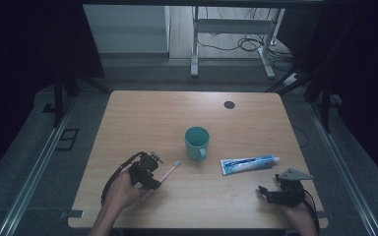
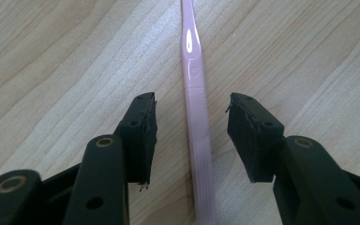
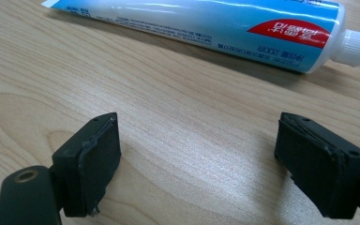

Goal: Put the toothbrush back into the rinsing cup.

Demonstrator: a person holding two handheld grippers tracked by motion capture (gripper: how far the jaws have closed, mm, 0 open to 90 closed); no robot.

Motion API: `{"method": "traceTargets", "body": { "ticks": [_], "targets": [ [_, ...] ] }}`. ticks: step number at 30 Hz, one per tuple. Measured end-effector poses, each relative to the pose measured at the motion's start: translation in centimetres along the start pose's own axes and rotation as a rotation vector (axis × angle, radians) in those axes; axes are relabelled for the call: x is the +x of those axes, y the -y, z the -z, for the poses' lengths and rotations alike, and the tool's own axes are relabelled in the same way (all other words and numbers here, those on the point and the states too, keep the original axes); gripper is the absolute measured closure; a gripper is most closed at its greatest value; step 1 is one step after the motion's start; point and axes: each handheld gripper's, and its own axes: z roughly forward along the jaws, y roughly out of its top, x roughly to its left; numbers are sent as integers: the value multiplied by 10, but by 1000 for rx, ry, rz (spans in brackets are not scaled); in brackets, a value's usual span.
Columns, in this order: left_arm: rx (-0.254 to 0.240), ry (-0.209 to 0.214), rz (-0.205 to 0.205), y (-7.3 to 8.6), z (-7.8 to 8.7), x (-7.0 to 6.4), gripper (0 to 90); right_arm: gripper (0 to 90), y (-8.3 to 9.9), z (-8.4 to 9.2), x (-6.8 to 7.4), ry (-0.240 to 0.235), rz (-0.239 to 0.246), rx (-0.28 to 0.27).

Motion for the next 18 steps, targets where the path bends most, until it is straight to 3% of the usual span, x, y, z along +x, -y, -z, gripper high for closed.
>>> {"method": "traceTargets", "body": {
  "ticks": [18],
  "targets": [
    [141, -30, -16, -33, -14, -6, 646, 142, 0, 0, 0, 0, 0, 1]
  ]
}}
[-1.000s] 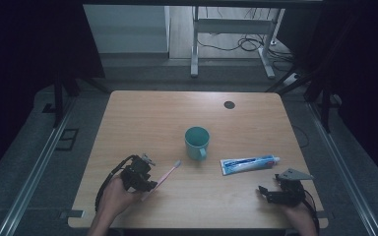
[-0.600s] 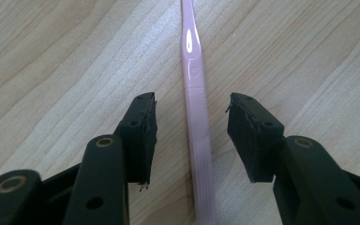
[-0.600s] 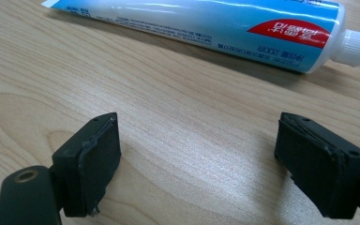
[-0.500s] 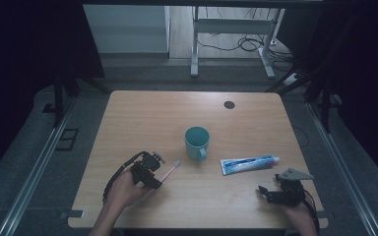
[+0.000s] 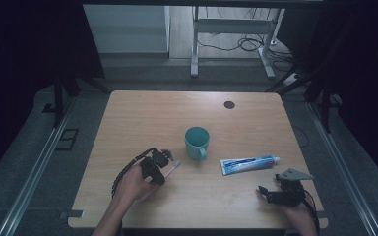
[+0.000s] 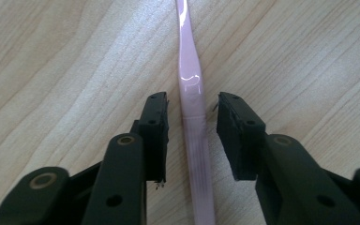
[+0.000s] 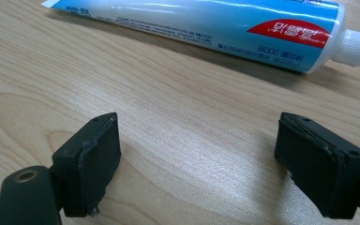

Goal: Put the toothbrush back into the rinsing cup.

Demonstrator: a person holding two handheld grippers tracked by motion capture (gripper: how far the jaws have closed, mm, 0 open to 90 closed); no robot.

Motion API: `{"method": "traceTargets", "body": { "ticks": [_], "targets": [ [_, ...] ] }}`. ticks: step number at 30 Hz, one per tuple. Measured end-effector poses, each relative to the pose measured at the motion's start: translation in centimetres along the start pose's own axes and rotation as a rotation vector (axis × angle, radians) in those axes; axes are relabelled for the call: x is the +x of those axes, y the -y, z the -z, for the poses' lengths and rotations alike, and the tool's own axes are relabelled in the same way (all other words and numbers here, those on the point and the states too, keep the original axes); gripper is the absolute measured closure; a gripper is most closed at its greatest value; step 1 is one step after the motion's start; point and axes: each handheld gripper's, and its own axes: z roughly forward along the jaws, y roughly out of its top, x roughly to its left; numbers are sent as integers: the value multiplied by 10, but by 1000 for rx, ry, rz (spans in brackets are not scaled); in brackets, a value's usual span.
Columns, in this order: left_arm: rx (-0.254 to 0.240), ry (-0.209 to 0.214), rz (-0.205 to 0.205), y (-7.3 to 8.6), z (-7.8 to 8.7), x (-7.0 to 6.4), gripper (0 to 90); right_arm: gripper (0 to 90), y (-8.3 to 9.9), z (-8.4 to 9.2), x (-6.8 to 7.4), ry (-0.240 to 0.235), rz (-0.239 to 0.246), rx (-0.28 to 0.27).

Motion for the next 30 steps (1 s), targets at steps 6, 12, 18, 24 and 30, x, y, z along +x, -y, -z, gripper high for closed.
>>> {"method": "traceTargets", "body": {
  "ticks": [6, 12, 18, 24, 30],
  "targets": [
    [26, -2, 7, -6, -3, -1, 689, 142, 0, 0, 0, 0, 1, 0],
    [58, -21, 16, -12, -7, -3, 712, 142, 0, 0, 0, 0, 1, -1],
    [76, -16, 20, -14, -7, -2, 763, 142, 0, 0, 0, 0, 1, -1],
    [79, 9, 25, -14, -6, 2, 787, 142, 0, 0, 0, 0, 1, 0],
    [45, 18, 17, -11, 1, 2, 787, 142, 0, 0, 0, 0, 1, 0]
  ]
}}
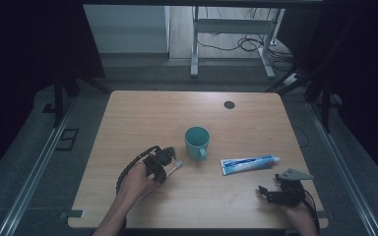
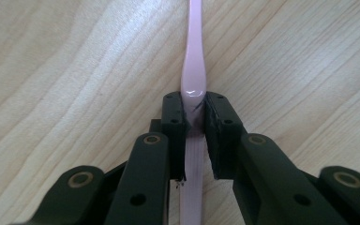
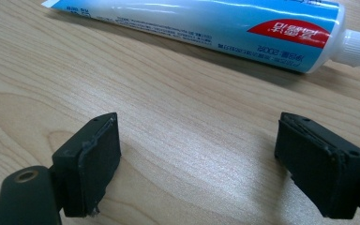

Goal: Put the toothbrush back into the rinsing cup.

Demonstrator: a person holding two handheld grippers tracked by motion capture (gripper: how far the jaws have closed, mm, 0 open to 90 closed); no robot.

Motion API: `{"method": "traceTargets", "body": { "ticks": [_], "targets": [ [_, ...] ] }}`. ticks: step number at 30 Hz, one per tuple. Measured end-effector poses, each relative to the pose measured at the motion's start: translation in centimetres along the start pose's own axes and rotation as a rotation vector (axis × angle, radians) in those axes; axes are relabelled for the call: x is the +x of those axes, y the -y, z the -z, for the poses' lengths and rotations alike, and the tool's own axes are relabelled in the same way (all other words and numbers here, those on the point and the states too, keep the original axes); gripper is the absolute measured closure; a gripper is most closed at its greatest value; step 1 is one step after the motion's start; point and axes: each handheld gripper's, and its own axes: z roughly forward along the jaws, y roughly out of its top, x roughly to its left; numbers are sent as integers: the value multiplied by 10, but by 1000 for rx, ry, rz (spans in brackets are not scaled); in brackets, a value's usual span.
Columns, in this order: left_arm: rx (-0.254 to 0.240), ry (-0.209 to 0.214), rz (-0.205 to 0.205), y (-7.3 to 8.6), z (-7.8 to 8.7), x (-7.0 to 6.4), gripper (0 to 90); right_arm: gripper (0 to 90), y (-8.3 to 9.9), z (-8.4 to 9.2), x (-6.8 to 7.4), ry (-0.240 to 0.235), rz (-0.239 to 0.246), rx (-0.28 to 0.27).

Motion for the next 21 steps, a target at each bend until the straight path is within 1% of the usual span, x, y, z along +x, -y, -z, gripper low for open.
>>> {"method": "traceTargets", "body": {
  "ticks": [6, 14, 21],
  "targets": [
    [-45, 5, 2, 1, 10, 0, 787, 142, 0, 0, 0, 0, -1, 0],
    [-98, 14, 12, 5, 20, 5, 787, 142, 0, 0, 0, 0, -3, 0],
    [-159, 13, 20, 8, 29, 9, 787, 142, 0, 0, 0, 0, -2, 0]
  ]
}}
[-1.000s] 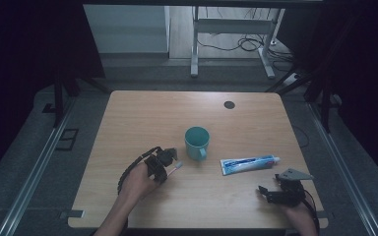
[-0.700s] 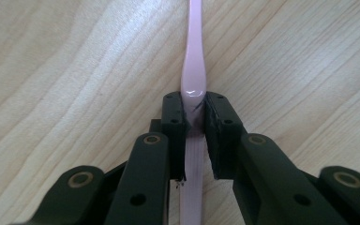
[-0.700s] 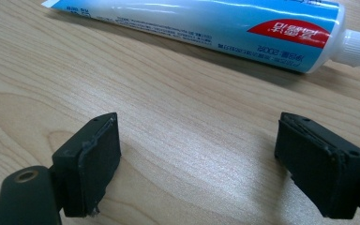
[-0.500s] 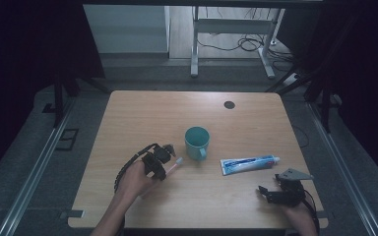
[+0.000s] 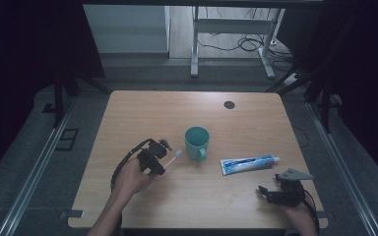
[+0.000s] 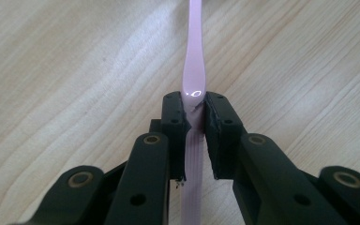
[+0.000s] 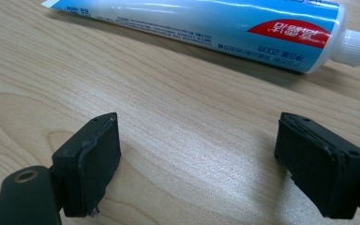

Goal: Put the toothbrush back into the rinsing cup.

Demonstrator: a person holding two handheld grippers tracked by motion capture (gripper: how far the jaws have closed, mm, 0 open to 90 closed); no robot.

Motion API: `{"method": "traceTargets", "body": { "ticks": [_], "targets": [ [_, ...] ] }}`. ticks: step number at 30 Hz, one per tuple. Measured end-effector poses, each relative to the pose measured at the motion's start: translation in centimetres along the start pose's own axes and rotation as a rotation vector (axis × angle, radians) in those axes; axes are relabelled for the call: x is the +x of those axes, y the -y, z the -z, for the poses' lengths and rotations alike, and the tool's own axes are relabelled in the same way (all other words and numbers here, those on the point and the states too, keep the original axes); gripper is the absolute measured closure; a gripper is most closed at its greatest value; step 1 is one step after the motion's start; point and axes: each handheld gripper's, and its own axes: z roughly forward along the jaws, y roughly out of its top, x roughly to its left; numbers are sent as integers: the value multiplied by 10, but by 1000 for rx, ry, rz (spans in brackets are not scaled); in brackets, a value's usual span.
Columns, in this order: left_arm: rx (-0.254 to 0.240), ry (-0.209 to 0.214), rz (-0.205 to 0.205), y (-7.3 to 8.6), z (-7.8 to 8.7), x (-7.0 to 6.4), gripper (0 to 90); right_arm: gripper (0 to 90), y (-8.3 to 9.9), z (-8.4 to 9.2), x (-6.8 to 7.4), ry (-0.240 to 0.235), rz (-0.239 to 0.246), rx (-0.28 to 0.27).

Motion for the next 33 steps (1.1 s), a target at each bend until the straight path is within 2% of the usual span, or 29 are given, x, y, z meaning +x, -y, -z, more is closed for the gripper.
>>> {"method": "traceTargets", "body": {
  "ticks": [21, 33],
  "targets": [
    [-212, 30, -3, 1, 28, 4, 787, 142, 0, 0, 0, -1, 0, 1],
    [-336, 39, -6, -9, 42, 3, 787, 142, 0, 0, 0, -1, 1, 0]
  ]
}}
